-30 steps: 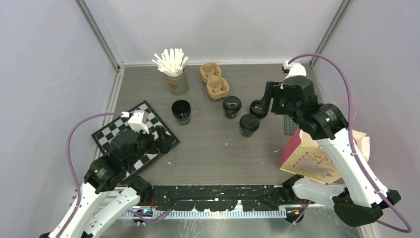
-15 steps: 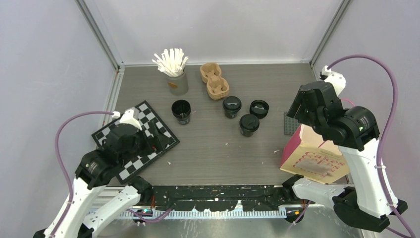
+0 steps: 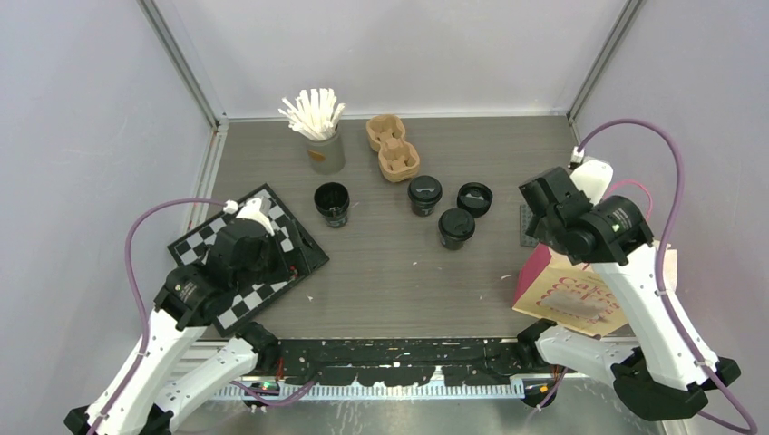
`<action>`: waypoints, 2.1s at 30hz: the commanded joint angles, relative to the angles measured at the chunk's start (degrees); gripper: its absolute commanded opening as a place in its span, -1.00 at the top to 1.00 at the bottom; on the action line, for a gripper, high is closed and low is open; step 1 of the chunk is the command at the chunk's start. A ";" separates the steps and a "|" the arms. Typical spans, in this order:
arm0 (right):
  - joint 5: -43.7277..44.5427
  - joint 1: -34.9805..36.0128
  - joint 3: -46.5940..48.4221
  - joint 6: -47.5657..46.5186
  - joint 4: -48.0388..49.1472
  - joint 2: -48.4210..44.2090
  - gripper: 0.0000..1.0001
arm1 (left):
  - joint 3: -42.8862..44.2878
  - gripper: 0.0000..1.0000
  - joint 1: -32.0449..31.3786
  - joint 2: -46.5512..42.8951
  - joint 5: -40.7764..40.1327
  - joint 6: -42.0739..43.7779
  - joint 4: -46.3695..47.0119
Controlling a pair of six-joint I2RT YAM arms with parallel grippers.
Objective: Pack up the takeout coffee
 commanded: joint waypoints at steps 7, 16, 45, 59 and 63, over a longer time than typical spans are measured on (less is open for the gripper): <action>-1.76 -0.13 -5.74 -0.36 -2.40 -0.62 0.39 | 0.49 -0.83 -0.03 -1.23 1.47 0.71 0.78; -13.96 -0.14 -0.04 -6.50 -2.98 -2.43 0.99 | 1.29 -0.84 -0.01 -3.06 -0.45 1.04 -1.94; -30.90 25.06 3.27 4.08 29.54 10.37 0.99 | 9.07 -0.90 3.10 6.73 7.05 -1.13 -2.66; -39.86 35.69 11.73 -28.11 39.95 27.93 1.00 | 19.07 -0.82 23.77 12.79 25.26 1.00 -7.82; -46.56 35.69 14.68 -37.16 39.28 30.37 0.99 | 19.07 -0.78 23.98 14.10 26.89 -0.53 -6.22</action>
